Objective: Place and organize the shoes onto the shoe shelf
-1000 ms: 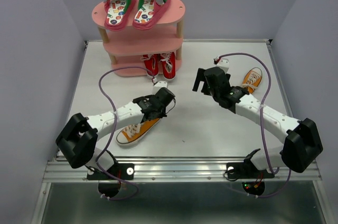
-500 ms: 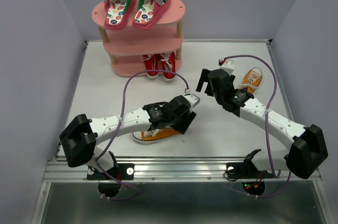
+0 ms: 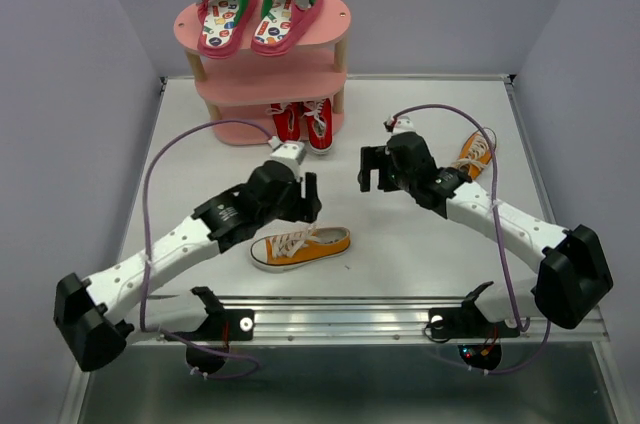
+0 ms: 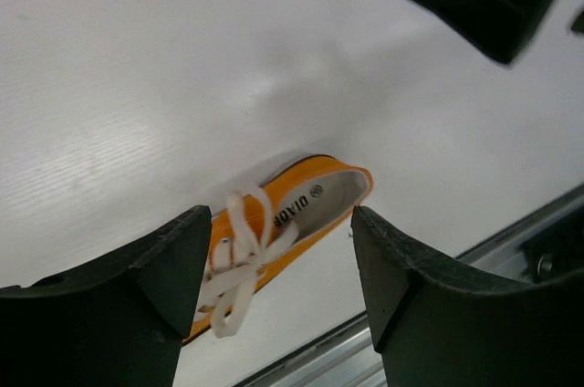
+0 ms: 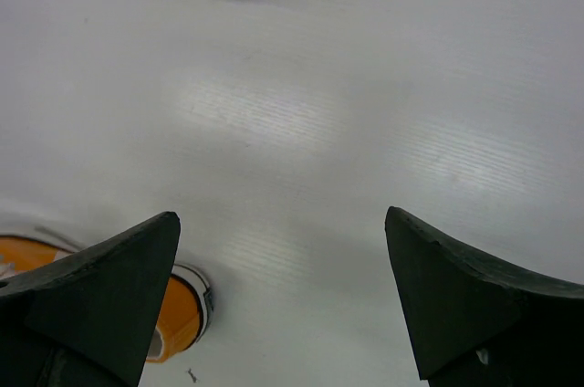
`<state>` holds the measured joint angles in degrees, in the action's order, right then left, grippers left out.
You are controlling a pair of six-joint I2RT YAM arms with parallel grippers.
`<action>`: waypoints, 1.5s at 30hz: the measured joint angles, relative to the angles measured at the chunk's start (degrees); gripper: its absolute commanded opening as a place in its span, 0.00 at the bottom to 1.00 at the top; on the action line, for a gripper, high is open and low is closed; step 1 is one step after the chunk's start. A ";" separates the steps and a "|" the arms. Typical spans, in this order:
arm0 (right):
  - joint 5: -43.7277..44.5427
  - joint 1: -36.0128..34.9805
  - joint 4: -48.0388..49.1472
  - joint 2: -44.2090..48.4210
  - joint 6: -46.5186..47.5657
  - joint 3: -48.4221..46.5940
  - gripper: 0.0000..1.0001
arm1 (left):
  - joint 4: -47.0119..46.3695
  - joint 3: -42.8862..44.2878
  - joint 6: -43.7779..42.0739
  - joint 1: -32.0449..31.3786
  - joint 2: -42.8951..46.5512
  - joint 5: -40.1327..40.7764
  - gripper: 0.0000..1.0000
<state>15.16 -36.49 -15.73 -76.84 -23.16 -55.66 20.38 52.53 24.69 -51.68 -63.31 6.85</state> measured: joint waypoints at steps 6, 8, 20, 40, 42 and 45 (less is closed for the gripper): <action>-15.96 -3.65 -1.01 -1.31 11.13 -1.07 0.98 | 3.52 -2.23 6.75 13.16 11.82 3.15 0.77; -18.27 -6.21 -1.75 -2.78 13.46 -2.10 0.97 | 4.61 -1.97 8.13 16.41 12.00 4.39 0.78; -21.42 -14.60 -6.97 -15.50 22.95 -5.05 0.86 | 5.46 -1.62 11.06 22.21 4.33 6.93 0.79; -14.84 -14.64 -7.85 -18.86 3.87 -11.89 0.01 | 7.56 -3.96 17.29 26.34 10.01 13.64 0.80; -13.16 -14.64 -7.39 -18.86 -0.11 -11.91 0.01 | 9.75 -3.06 18.43 26.99 10.95 16.15 0.80; -10.51 -14.58 -7.72 -19.23 -5.53 -12.35 0.01 | 12.70 -0.31 20.17 27.56 12.00 19.80 0.80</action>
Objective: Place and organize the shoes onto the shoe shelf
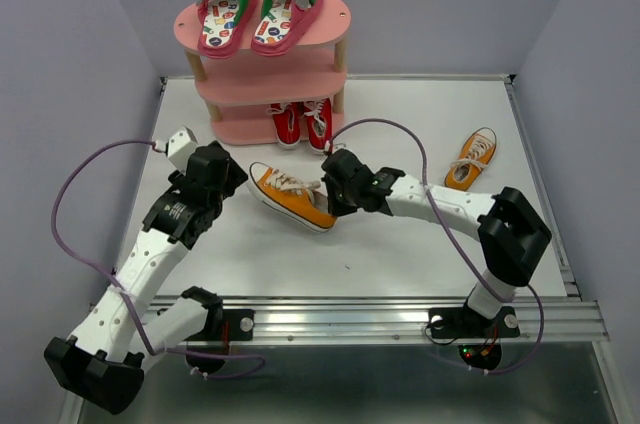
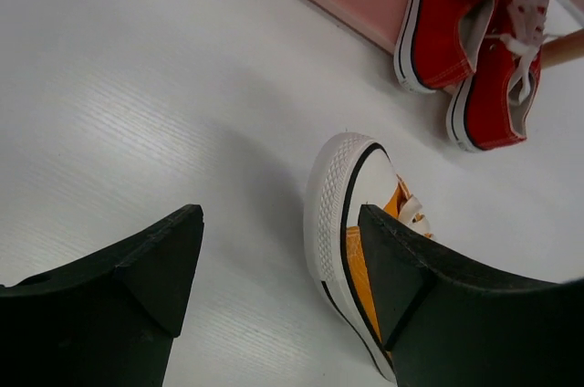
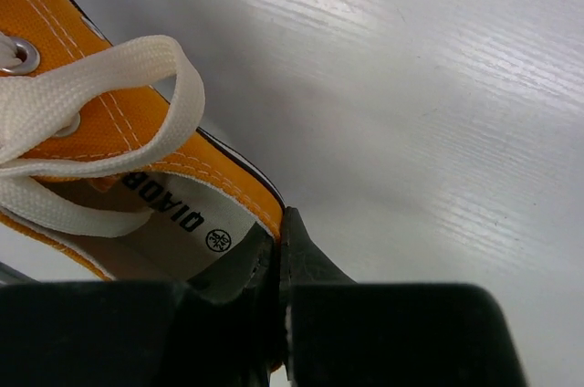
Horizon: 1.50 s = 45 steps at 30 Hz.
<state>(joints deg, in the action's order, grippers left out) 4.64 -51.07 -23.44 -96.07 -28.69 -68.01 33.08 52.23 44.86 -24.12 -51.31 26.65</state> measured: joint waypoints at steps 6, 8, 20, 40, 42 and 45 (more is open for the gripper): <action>2.32 -0.02 -0.28 -6.60 -7.87 -7.52 0.18 | 1.53 5.77 1.38 0.24 1.29 3.93 0.79; 2.21 -0.04 0.07 -9.57 -9.33 -10.58 0.42 | 1.55 6.71 1.36 0.24 0.59 4.00 0.79; -3.50 -1.16 5.44 -13.05 -10.82 -15.28 0.72 | 2.08 6.51 2.97 0.24 -1.99 2.43 0.73; 13.44 19.89 3.76 16.22 -2.62 5.38 0.99 | -0.83 3.52 13.68 -16.72 -24.00 -0.46 0.65; 13.11 19.85 3.45 16.22 -2.64 5.90 0.99 | -0.90 3.52 14.25 -18.16 -26.93 0.37 0.64; 12.59 19.56 2.97 16.20 -2.80 5.95 1.00 | -1.11 3.54 14.93 -19.87 -30.58 1.14 0.58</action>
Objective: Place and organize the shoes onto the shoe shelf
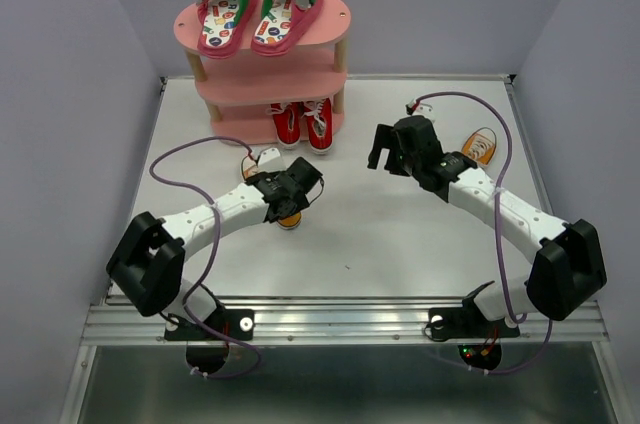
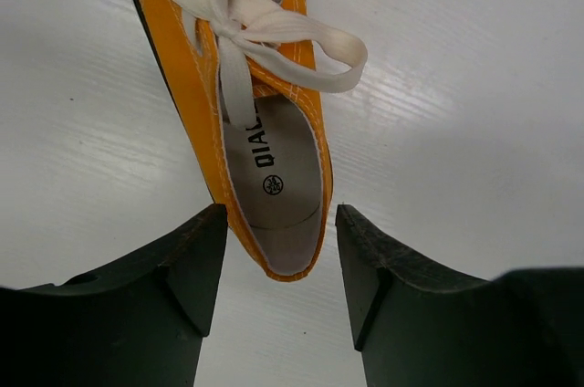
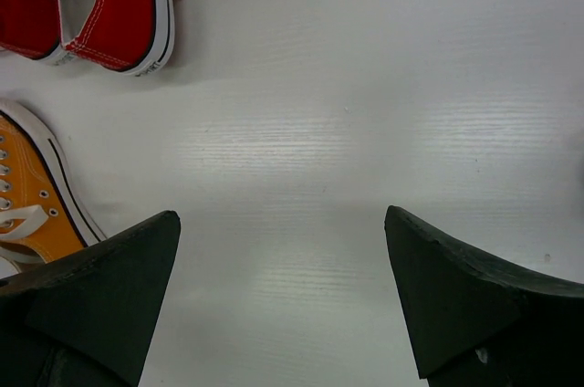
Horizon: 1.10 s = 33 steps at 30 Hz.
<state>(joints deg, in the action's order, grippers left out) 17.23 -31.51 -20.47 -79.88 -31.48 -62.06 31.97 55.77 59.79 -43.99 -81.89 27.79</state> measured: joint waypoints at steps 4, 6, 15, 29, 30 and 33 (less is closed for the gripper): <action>-0.52 0.00 -0.07 -0.02 0.00 0.00 1.00 | -0.13 1.22 0.31 -1.57 -4.02 1.07 0.56; -0.74 0.00 -0.07 -0.02 0.02 0.00 1.00 | 0.11 2.60 0.28 -2.10 -5.14 1.97 0.56; -1.22 0.00 -0.07 -0.72 0.02 0.00 1.00 | -0.31 6.64 0.17 -2.51 -8.44 4.59 0.56; -1.33 0.00 -0.07 -0.85 0.02 0.00 1.00 | -2.27 5.49 0.63 -2.51 -14.67 3.61 0.00; -1.33 0.00 -0.07 -0.85 0.04 0.00 1.00 | -2.64 5.33 0.57 -2.56 -14.64 3.63 0.00; -1.33 0.00 -0.07 -0.85 0.02 0.00 1.00 | -2.86 4.48 -0.42 -2.56 -13.60 3.54 0.00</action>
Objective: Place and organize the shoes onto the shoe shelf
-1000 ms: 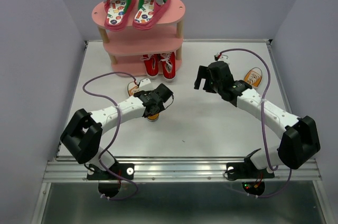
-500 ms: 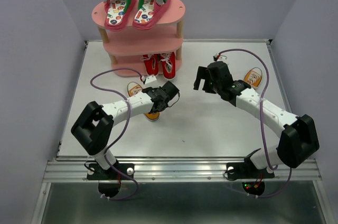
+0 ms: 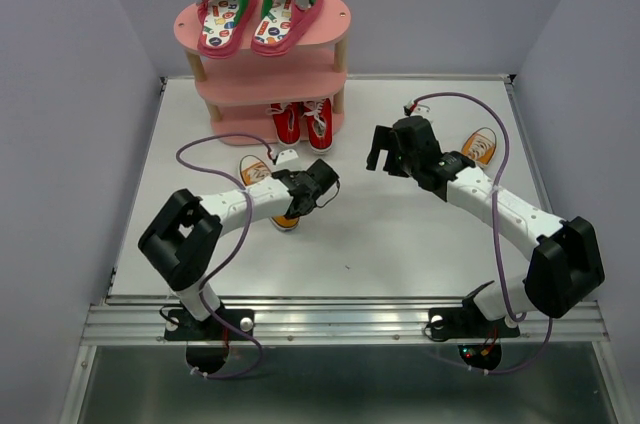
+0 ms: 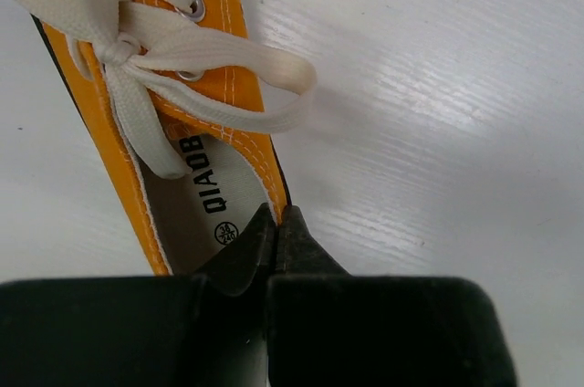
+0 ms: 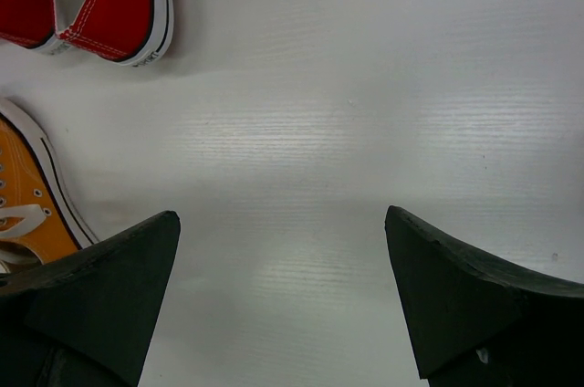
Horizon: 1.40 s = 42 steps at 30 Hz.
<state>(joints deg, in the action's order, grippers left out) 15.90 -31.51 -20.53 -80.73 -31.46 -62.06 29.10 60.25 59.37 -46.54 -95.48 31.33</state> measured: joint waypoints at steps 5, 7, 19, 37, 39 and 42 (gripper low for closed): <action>0.00 0.00 0.00 -0.22 0.02 0.00 1.00 | 4.26 -1.46 -4.70 0.07 5.25 -0.87 0.00; -0.02 0.00 0.00 -0.46 0.02 0.00 1.00 | 6.91 -1.79 -7.41 0.07 10.10 -1.03 0.00; -0.31 0.00 0.00 -1.95 0.17 -0.09 1.00 | 13.20 7.52 -32.20 0.55 35.19 -4.35 0.00; -0.26 0.00 0.07 1.03 0.22 -0.07 1.00 | 14.91 24.06 -60.96 17.51 18.86 -20.85 0.00; -0.26 0.00 0.02 1.03 0.22 -0.07 1.00 | 14.88 25.55 -62.34 18.36 18.05 -21.53 0.00; -0.26 0.00 0.02 1.01 0.24 -0.07 1.00 | 14.58 27.28 -63.93 19.67 16.74 -22.40 0.00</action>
<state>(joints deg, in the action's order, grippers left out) 15.64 -31.51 -20.51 -79.72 -31.22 -62.13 43.68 87.53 -4.56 -26.87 -78.74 8.93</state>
